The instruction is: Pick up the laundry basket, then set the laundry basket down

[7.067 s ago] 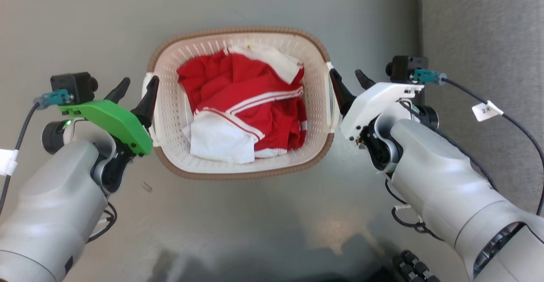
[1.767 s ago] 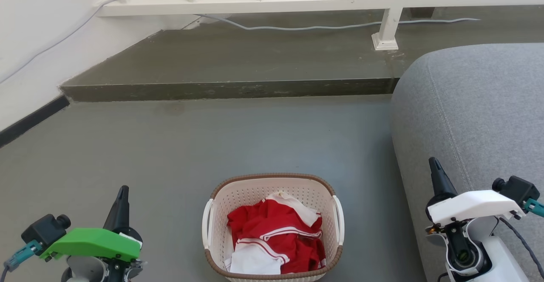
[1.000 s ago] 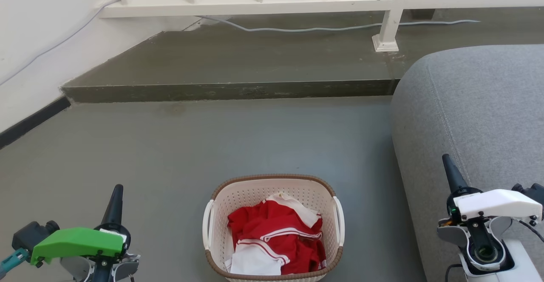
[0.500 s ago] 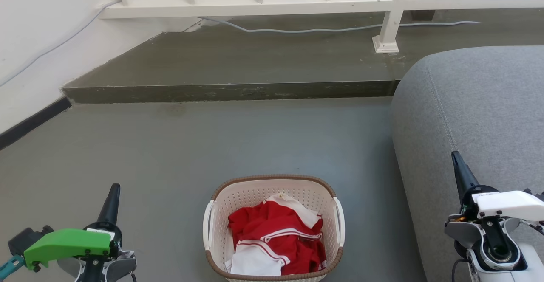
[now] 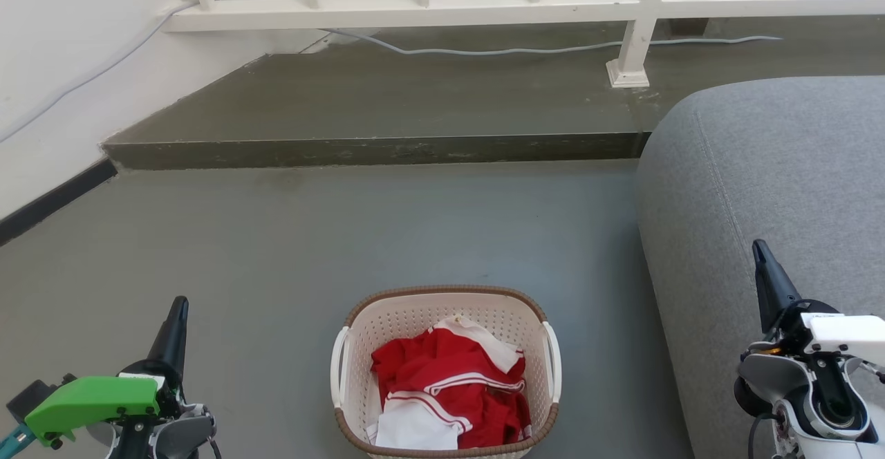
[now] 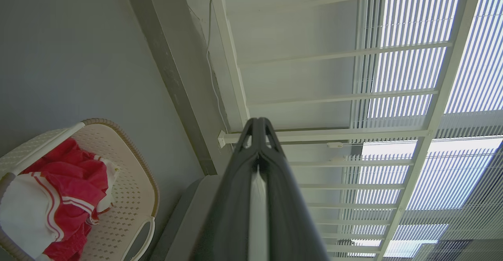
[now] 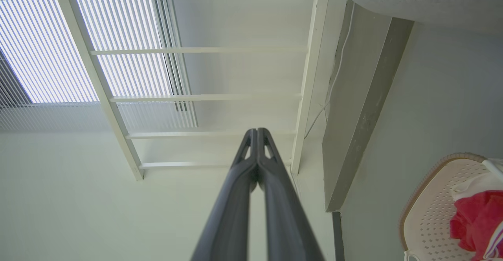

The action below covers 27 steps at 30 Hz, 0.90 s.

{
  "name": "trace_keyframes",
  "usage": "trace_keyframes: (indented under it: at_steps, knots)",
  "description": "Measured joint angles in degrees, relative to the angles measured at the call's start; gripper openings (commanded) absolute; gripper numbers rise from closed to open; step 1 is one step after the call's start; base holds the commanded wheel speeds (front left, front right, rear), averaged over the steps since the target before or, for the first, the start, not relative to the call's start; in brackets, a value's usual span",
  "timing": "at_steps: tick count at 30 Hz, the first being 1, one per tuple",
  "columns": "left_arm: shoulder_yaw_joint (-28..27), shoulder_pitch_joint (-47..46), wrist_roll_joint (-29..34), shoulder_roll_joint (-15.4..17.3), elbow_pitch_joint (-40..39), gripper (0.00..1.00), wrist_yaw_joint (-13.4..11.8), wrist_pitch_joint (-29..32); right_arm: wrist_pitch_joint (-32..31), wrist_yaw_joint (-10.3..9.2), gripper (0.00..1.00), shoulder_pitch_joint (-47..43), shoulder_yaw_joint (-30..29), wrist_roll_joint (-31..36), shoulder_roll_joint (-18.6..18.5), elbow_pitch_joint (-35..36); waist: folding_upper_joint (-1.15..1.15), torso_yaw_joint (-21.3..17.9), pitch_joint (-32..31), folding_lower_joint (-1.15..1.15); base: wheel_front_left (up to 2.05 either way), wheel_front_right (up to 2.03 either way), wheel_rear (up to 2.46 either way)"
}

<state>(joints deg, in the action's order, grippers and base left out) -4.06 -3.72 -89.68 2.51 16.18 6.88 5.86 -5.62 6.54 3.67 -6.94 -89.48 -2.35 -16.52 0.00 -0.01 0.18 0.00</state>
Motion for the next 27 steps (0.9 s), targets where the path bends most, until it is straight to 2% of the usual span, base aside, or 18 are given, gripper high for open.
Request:
trace_keyframes:
  at_steps: [4, 27]
  knots:
    - [-0.6, 0.0, -1.9, -0.2, 0.0, 0.0, 0.1, 0.6, -0.5, 0.18, 0.0, 0.0, -0.6, -2.2, 0.1, 0.1, 0.0, 0.0, 0.0, 0.0, 0.0, 0.0, 0.0]
    - [-0.7, 0.0, -1.9, -0.4, -0.1, 0.0, 0.1, 0.6, -0.5, 0.18, 0.0, 0.0, -0.7, -2.3, 0.1, 0.1, 0.0, 0.0, 0.0, 0.0, 0.0, 0.0, 0.0]
